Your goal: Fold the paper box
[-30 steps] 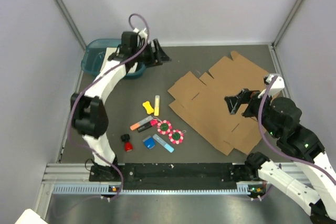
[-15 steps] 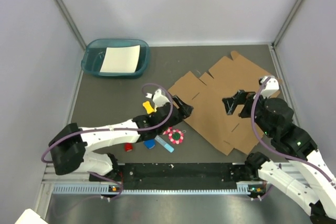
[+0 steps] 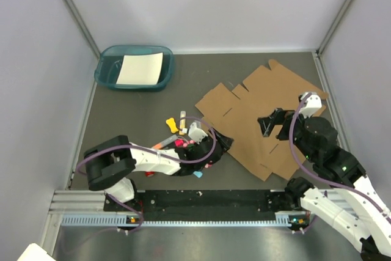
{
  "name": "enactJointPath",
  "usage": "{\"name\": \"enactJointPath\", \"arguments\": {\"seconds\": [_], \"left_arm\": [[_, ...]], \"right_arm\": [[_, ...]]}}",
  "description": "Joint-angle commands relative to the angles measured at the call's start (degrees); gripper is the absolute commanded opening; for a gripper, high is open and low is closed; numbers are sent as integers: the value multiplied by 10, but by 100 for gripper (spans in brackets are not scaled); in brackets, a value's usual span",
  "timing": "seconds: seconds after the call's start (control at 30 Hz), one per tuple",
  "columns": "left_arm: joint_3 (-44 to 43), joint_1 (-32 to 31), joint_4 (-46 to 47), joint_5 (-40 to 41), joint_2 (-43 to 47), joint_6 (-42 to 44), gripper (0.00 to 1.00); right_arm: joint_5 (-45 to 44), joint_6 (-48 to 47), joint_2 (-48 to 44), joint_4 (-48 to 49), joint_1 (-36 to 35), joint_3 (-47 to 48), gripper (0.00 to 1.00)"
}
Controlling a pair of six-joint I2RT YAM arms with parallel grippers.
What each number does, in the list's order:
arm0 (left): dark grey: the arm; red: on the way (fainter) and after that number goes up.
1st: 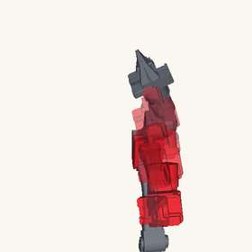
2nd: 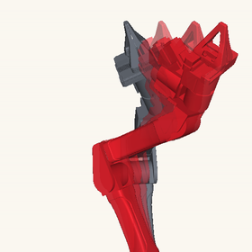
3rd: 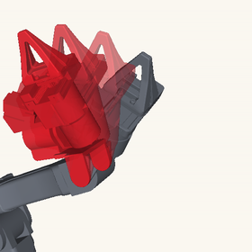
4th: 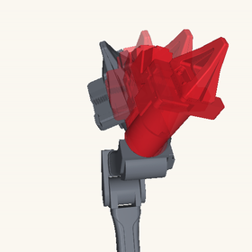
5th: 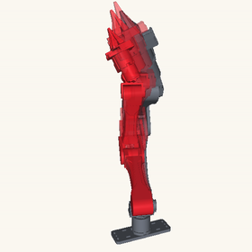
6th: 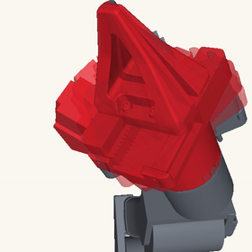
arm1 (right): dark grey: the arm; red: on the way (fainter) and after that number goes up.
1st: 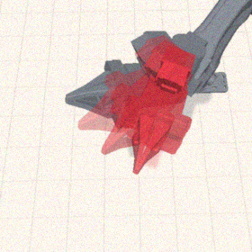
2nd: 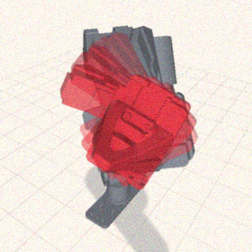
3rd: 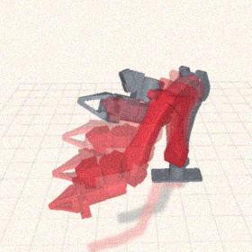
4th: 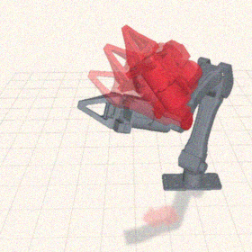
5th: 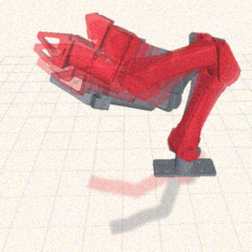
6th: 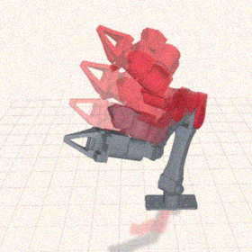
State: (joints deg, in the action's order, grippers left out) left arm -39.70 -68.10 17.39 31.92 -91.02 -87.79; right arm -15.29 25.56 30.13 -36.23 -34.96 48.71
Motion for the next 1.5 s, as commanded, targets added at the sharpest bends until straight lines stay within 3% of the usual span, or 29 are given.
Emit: {"name": "enactJointPath", "arguments": {"seconds": [0.0,0.33,0.53,0.67,0.83,1.1,1.17,1.27,1.3,1.37,1.4,1.47], "left_arm": [[12,-11,40,7,-14,-62,68],[29,-20,39,-48,-42,-114,68],[22,-9,80,0,-71,-100,67],[6,7,147,-29,-120,-70,56],[-24,13,167,-48,-153,-31,43],[-12,45,273,-94,-172,17,0],[6,52,281,-103,-138,46,0],[-4,72,221,-146,-62,116,0],[-17,89,135,-161,-39,139,0],[-86,110,44,-217,18,229,0],[-145,150,-88,-262,43,298,0],[-234,175,-166,-299,68,395,0]], "right_arm": [[2,2,6,24,2,-9,99],[-1,-3,5,25,2,-18,99],[9,5,5,29,3,-27,99],[10,4,5,27,2,-28,99],[5,-3,-4,27,2,-27,99],[3,-2,-13,17,2,-28,99],[-1,-5,-17,12,3,-20,99],[-2,-11,-16,6,3,0,99],[-2,-12,-15,5,3,6,99],[-2,-20,-13,3,2,32,99],[-4,-27,-9,1,2,52,99],[-4,-39,-6,-2,3,83,99]]}}
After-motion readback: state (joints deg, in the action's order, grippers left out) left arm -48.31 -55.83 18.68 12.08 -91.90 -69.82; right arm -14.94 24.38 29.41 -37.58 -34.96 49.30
